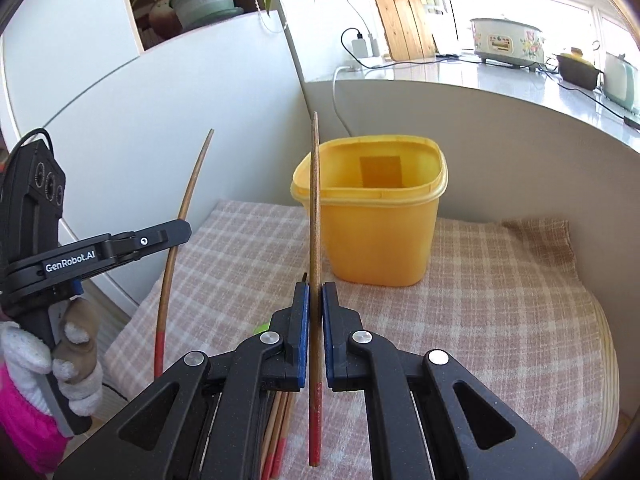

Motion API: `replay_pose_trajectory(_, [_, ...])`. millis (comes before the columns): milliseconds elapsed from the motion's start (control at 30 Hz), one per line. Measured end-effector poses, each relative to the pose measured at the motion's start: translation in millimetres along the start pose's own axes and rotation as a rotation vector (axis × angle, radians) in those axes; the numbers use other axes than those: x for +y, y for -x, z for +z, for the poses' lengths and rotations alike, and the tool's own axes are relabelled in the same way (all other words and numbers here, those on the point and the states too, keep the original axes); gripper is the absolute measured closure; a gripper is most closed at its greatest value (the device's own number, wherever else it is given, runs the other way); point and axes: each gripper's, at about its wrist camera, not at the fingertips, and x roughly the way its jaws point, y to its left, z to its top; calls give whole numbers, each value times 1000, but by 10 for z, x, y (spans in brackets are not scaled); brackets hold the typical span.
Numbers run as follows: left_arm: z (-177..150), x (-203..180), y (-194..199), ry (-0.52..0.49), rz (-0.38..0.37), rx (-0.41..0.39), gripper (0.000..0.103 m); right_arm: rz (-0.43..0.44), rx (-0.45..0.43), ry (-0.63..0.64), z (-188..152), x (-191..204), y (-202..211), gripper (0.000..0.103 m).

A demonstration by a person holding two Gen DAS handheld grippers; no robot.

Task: Organize utensils
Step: 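Lift both held wooden chopsticks upright and carry them over the yellow container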

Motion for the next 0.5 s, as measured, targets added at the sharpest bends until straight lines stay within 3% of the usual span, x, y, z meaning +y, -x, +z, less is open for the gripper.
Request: replay_pose_trajectory(500, [907, -343, -528, -46, -34, -136, 99, -119, -143, 71, 773, -120, -150, 98])
